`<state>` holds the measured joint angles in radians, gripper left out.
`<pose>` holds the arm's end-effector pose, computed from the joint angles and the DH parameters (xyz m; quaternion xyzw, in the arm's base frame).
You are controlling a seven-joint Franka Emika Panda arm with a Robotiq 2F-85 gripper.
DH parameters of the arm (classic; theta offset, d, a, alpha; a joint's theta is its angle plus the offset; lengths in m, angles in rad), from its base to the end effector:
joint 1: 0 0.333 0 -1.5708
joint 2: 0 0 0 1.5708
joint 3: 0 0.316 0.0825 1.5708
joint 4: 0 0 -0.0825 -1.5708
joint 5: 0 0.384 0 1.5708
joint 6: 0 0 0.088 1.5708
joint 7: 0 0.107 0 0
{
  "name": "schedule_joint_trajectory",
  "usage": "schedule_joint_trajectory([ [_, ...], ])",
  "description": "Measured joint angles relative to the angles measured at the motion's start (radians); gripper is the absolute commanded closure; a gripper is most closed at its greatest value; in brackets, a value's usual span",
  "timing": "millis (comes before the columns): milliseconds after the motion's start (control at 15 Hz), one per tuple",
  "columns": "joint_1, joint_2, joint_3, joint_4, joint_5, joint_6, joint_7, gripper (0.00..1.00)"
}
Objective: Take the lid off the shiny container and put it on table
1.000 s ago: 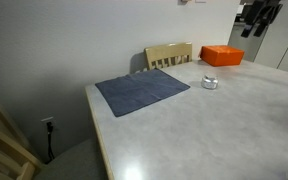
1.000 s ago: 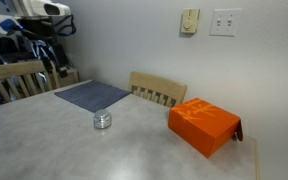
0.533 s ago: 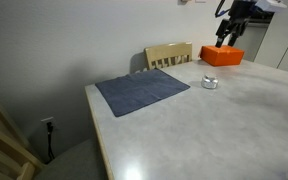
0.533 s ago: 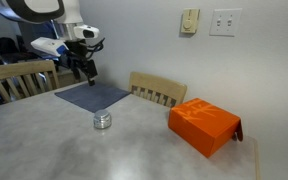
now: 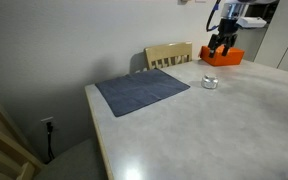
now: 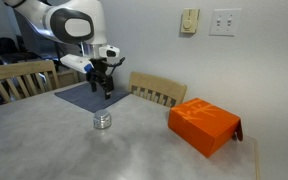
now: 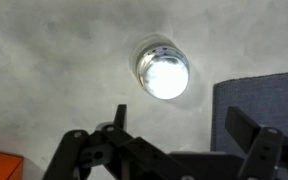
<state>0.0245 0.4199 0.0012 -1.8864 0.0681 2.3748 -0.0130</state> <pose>0.6391 0.0171 0.2907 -0.9991 0.0044 -0.0341 0.0249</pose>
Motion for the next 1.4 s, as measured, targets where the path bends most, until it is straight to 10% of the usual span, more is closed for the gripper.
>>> schedule_joint_trajectory([
  [1400, 0.021, 0.277, 0.001, 0.264, -0.057, -0.190, 0.008, 0.00],
])
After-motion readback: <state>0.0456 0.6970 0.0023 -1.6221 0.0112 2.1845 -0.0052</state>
